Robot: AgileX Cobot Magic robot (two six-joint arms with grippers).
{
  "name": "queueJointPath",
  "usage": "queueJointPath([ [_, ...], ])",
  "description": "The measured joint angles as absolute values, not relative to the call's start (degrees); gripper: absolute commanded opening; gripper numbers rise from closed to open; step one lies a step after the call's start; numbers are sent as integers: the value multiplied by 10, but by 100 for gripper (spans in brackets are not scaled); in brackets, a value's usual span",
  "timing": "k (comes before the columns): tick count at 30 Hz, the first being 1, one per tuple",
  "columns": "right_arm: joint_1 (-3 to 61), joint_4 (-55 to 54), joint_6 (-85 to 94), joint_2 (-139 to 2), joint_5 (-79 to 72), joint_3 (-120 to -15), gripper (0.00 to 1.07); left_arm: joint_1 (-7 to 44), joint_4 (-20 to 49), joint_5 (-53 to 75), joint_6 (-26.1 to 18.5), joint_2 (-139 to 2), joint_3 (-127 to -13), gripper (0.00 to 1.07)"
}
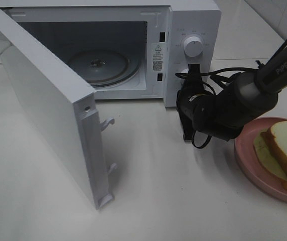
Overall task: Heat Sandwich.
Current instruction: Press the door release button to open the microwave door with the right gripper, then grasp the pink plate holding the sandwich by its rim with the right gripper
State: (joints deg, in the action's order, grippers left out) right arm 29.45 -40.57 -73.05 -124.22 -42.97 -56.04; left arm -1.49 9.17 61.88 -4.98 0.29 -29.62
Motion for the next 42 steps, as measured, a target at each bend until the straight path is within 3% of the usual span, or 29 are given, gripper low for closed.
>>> queueJointPath([
  [25, 283, -359, -718, -1158, -370, -496, 1, -15, 92, 619, -50, 3, -296, 97],
  [42, 283, -299, -592, -1002, -189, -425, 3, -15, 92, 619, -50, 3, -296, 97],
])
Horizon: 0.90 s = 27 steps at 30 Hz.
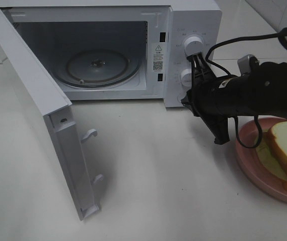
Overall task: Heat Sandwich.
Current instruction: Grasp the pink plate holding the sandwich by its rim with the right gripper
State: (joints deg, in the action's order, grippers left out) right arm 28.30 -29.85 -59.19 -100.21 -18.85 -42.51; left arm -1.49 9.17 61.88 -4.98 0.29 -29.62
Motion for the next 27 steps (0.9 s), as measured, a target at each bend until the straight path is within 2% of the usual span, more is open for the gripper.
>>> queueJointPath([
  [10, 282, -132, -465, -908, -8, -425, 4, -15, 92, 619, -50, 3, -296, 97],
  [19, 282, -92, -260, -865, 167, -439, 5, -15, 92, 619, -50, 3, -296, 97],
  [27, 282, -70, -127, -841, 249, -440, 8, -15, 92, 619, -50, 3, -296, 97],
])
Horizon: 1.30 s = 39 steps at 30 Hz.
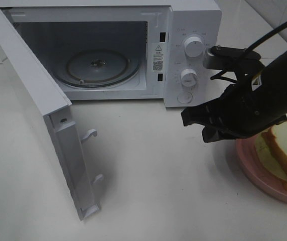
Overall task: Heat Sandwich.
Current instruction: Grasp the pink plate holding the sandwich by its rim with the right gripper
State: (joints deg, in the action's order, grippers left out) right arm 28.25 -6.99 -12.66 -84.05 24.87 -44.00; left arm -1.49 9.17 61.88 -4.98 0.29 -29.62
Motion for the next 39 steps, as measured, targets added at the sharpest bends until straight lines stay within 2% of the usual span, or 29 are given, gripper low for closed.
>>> queueJointPath([
  [4, 282, -57, -104, -823, 297, -440, 14, -15, 92, 619, -50, 3, -296, 97],
  [9, 282, -9, -101, -814, 354, -440, 30, -15, 92, 619, -50, 3, -296, 97],
  [10, 282, 9, -101, -813, 371, -440, 44, -15, 92, 619, -50, 3, -296, 97],
  [11, 282, 9, -101, -813, 371, -440, 44, -15, 92, 619, -50, 3, -296, 97],
  [13, 282, 31, -101, -813, 386, -440, 62, -15, 92, 619, -50, 3, -296, 97],
  [14, 282, 36, -101, -813, 389, -440, 80, -15, 92, 619, -50, 3, -296, 97],
  [15, 282, 40, -100, -813, 391, -440, 88, -15, 92, 619, -50, 3, -296, 97],
  [16, 282, 40, -100, -813, 391, -440, 88, -15, 92, 619, -50, 3, -296, 97],
  [18, 282, 50, -87, -813, 391, -440, 103, -15, 92, 619, -50, 3, -296, 97],
  [26, 271, 49, -74, -813, 388, -440, 101, -15, 92, 619, -50, 3, -296, 97],
  [32, 223, 49, -74, -827, 388, -440, 99, -15, 92, 619, -50, 3, -296, 97],
  [39, 216, 49, -74, -863, 375, -440, 97, -15, 92, 619, -50, 3, -296, 97],
])
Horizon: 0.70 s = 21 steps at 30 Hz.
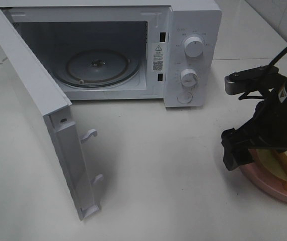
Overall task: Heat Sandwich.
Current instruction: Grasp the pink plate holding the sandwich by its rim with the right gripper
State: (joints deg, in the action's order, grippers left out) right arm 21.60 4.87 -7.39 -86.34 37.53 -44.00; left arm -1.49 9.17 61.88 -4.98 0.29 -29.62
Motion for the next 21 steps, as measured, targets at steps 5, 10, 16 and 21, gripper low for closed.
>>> queueJointPath([
  [5, 216, 49, -74, -898, 347, -440, 96, -15, 92, 619, -50, 3, -296, 97],
  [10, 216, 56, -75, -945, 319, -440, 94, -15, 92, 619, -50, 3, -296, 97],
  [16, 216, 80, -90, -989, 296, -440, 93, -15, 92, 619, -50, 3, -296, 97],
  [21, 207, 92, -103, -1018, 284, -446, 92, -15, 92, 619, -50, 3, -296, 97],
])
